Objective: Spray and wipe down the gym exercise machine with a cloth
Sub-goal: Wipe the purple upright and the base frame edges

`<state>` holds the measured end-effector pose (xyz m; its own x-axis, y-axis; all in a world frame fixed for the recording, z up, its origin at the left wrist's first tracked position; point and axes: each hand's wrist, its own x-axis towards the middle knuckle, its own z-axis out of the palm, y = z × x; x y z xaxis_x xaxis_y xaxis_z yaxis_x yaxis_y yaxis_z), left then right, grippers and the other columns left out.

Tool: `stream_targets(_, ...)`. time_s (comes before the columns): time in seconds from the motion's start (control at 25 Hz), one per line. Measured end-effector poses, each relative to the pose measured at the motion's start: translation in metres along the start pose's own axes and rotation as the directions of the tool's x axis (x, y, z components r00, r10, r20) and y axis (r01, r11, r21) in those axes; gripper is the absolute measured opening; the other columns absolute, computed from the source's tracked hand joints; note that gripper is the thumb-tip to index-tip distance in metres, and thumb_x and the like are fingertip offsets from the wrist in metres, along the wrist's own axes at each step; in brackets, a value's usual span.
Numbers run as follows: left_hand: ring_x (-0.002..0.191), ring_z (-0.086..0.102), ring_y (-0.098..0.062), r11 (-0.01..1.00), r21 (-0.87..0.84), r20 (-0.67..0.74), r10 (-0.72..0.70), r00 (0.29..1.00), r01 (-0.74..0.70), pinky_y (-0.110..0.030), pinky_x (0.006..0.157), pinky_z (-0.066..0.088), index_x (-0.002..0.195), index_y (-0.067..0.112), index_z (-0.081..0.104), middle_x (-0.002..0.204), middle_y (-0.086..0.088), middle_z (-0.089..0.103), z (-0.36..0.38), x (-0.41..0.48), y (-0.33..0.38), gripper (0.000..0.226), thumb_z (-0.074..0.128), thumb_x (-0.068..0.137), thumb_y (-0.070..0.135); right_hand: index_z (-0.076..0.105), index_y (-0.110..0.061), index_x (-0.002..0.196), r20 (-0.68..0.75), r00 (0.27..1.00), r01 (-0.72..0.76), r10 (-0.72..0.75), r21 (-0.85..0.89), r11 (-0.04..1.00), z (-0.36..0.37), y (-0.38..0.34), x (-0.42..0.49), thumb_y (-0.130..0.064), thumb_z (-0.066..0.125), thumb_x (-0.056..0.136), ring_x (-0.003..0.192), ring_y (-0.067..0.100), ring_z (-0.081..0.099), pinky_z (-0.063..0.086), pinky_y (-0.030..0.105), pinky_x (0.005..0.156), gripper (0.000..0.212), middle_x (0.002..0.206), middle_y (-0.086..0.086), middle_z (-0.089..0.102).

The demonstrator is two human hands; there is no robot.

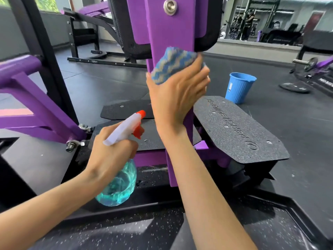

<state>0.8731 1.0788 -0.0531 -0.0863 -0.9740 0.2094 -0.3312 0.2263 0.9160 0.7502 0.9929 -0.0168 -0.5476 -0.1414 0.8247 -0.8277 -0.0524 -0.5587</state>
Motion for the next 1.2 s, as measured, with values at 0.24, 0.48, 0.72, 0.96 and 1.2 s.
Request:
stream_targets(0.24,0.051,0.046,-0.005,1.0,-0.021,0.024,0.008,1.0,-0.007,-0.016,0.047,0.04,0.091,0.031,0.07,0.076,0.01,0.066,0.011,-0.001,0.0,0.042,0.056,0.068,-0.002,0.034,0.001,0.128,0.246,0.965,-0.061,0.092,-0.131,0.989,-0.021,0.113,-0.123,-0.054,0.084,0.054,0.106,0.028,0.043,0.035,0.036,0.091,0.105,0.115,0.02,0.053)
stream_targets(0.48,0.063,0.05,-0.022,0.997,0.017,0.163,-0.075,0.984,0.073,-0.031,0.059,0.043,0.099,0.032,0.072,0.084,-0.008,0.067,0.049,-0.026,-0.037,0.053,0.051,0.055,0.009,0.031,-0.001,0.13,0.347,0.93,-0.158,0.126,0.065,0.985,-0.028,0.131,-0.141,-0.05,0.079,0.059,0.111,0.033,0.041,0.035,0.047,0.097,0.099,0.12,0.023,0.048)
stream_targets(0.72,0.077,0.059,-0.029,0.994,-0.003,0.176,-0.103,0.979,0.105,-0.043,0.064,0.051,0.096,0.036,0.069,0.088,0.005,0.07,0.072,-0.032,-0.044,0.045,0.058,0.063,0.007,0.031,0.0,0.132,0.439,0.897,-0.107,0.057,0.091,0.99,-0.03,0.164,-0.155,-0.051,0.082,0.06,0.113,0.026,0.04,0.031,0.031,0.105,0.102,0.124,0.01,0.039)
stream_targets(0.96,0.064,0.046,-0.008,0.986,0.153,0.261,-0.11,0.959,0.071,-0.02,0.06,0.039,0.1,0.022,0.062,0.079,0.004,0.059,0.1,-0.041,-0.073,0.041,0.056,0.077,-0.011,0.038,-0.028,0.126,0.881,0.427,-0.461,0.204,0.018,0.887,-0.063,0.261,-0.211,-0.022,0.078,0.077,0.113,0.015,0.048,0.043,0.017,0.093,0.063,0.119,-0.001,0.048)
stream_targets(1.2,0.073,0.058,-0.018,0.963,0.235,0.315,0.052,0.948,-0.131,-0.038,0.071,0.05,0.113,0.02,0.06,0.079,0.005,0.062,0.192,-0.037,-0.094,0.038,0.052,0.086,0.046,0.02,-0.018,0.116,0.656,0.429,-0.75,0.622,-0.126,0.649,-0.099,0.336,-0.17,-0.016,0.077,0.078,0.107,0.024,0.051,0.046,0.034,0.087,0.068,0.124,0.013,0.04)
